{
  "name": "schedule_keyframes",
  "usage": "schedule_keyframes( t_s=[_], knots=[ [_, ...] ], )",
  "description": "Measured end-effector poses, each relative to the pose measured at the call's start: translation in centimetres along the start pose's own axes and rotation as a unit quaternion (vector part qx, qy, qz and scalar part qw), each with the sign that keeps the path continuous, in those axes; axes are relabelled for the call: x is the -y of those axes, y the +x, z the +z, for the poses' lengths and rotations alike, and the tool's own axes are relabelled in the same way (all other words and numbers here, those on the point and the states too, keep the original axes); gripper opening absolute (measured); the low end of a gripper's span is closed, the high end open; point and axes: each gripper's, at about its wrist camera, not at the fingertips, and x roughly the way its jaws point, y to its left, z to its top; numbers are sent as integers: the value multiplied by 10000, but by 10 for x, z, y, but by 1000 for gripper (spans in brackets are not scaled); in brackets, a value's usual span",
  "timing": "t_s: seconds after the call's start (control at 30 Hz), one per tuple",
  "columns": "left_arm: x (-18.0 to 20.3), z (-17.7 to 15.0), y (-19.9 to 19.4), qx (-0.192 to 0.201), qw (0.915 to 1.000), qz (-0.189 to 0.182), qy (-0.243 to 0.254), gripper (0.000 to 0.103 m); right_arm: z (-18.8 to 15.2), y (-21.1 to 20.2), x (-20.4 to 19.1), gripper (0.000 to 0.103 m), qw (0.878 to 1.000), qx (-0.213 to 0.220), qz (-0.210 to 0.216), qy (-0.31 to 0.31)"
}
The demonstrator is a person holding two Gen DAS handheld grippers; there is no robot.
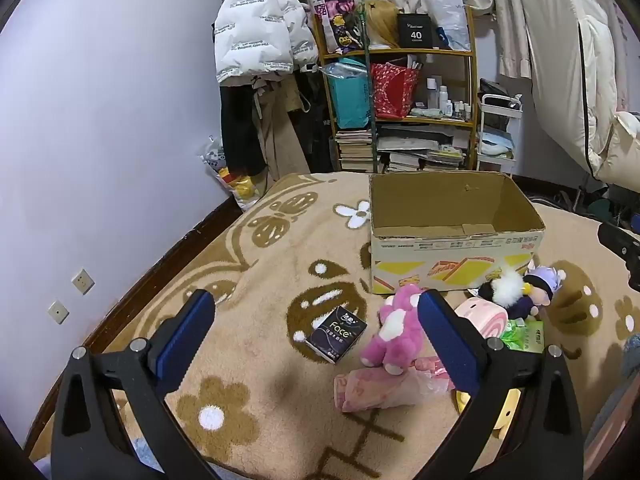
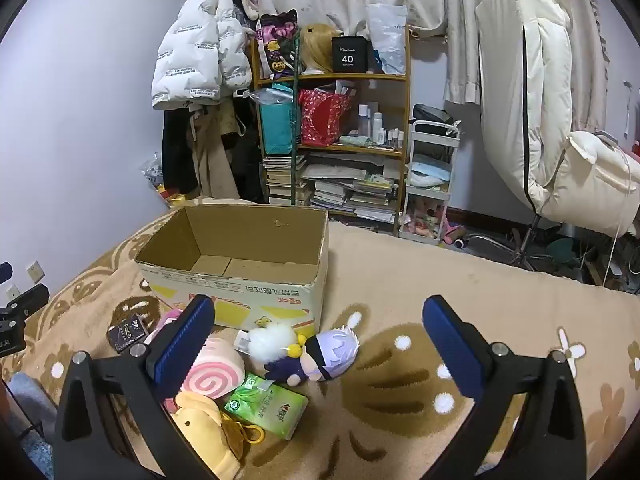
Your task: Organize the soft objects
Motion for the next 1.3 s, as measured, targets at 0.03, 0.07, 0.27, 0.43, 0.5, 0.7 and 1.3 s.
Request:
schedule_keyframes(
  t_s=[0.03, 0.07, 0.27, 0.43, 0.5, 0.7, 1.3],
  knots=[
    [-1, 0, 0, -1, 10000, -8, -2, 100, 0, 0, 0, 103, 10000, -17, 12, 13],
    [-2, 0, 0, -7, 10000, -22, -6, 100, 0, 0, -1, 103, 10000, -26, 22, 18],
    [1, -2, -3, 0, 10000, 23, 63, 100, 0, 0, -1, 103, 10000, -1, 77, -29],
    [0, -1, -3, 2, 10000, 28, 76, 100, -1, 0, -3, 103, 10000, 12, 37, -86],
    [1, -1, -2, -3, 10000, 34, 74, 100, -1, 1, -2, 103, 9999, 17, 50, -131],
    [2, -2, -2, -4, 10000, 36, 85, 100, 0, -3, -8, 103, 9998, 33, 60, -196],
    [3, -1, -2, -9, 9999, 43, 97, 100, -2, 2, 4, 103, 9997, -101, 140, 142]
  ],
)
